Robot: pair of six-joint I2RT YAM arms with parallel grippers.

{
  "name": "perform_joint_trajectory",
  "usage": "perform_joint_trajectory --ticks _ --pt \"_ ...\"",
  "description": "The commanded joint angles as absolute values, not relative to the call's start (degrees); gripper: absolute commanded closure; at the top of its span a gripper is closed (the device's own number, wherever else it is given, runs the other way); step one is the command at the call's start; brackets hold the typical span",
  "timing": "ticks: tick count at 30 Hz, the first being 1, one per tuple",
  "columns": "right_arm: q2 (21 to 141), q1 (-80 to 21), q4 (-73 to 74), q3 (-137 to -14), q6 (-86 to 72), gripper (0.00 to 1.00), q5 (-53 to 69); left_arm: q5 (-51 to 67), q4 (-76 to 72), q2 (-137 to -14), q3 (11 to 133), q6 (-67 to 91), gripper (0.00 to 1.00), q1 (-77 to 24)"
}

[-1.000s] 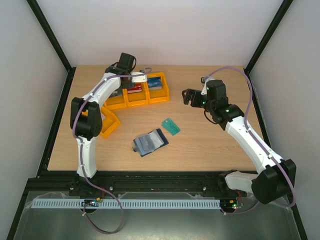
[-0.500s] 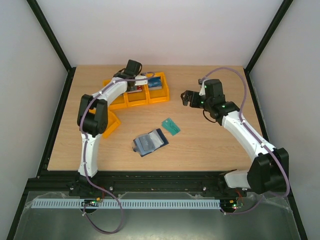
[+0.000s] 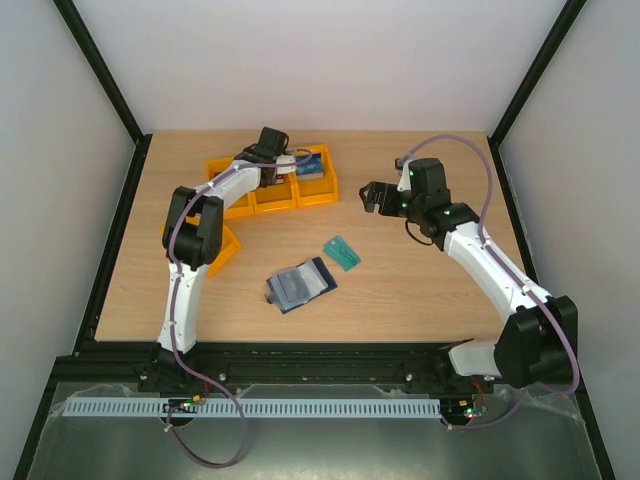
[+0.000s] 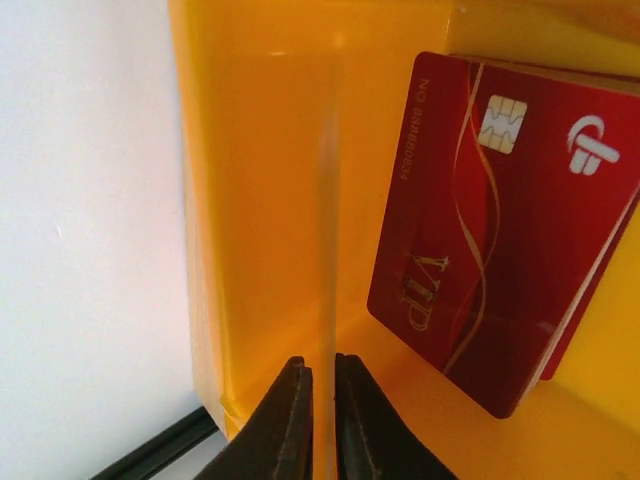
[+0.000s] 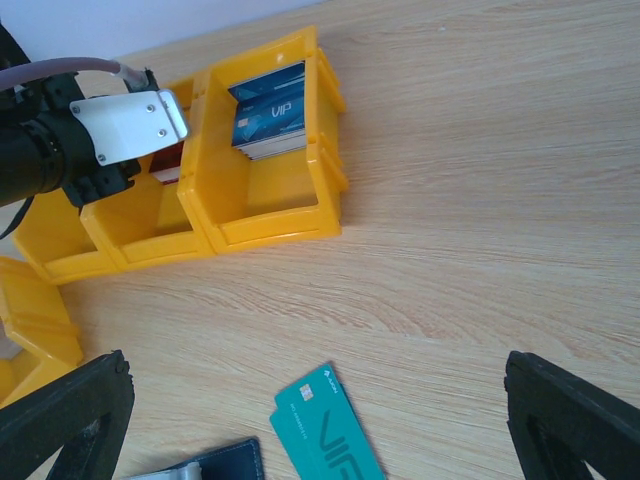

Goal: Take the credit cards out of the card holder
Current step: Place the credit card in the storage box.

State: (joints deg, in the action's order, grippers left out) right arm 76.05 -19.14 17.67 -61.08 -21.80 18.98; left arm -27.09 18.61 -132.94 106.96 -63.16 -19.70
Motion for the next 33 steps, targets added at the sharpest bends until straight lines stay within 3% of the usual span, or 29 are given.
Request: perform_joint_trajectory --ticks 1,6,13,20,25,27,33 --pt "73.98 -18.90 17.05 -60.82 -20.94 0.01 19.34 -29.47 19.42 -134.16 106.46 -63.58 0.82 -19.10" --pt "73.66 -18.92 17.05 -60.87 -20.92 0.01 19.48 -27.60 21.72 -132.95 106.18 -63.19 0.71 -19.13" --pt "73.72 -18.94 16.83 -61.00 -21.24 0.01 19.97 -23.11 24.12 -128.82 106.45 -62.08 0.36 -19.10" --pt "73.75 -18.90 17.37 -61.22 -21.35 0.01 22.43 -19.56 27.32 -123.67 108.50 -60.34 0.13 -19.22" --pt "74.54 -18.96 15.71 -59.45 -22.68 0.01 33.97 -11.32 33.38 -116.12 109.43 -49.62 0.10 -19.52" --pt "74.92 -19.82 13.20 -56.63 -25.40 0.06 35.81 -3.41 39.56 -111.65 108.67 -41.37 0.09 -19.36" --pt "79.19 -31.27 15.86 -52.77 -27.77 0.11 21.21 25.94 41.04 -92.78 87.41 -14.68 0.09 -17.03"
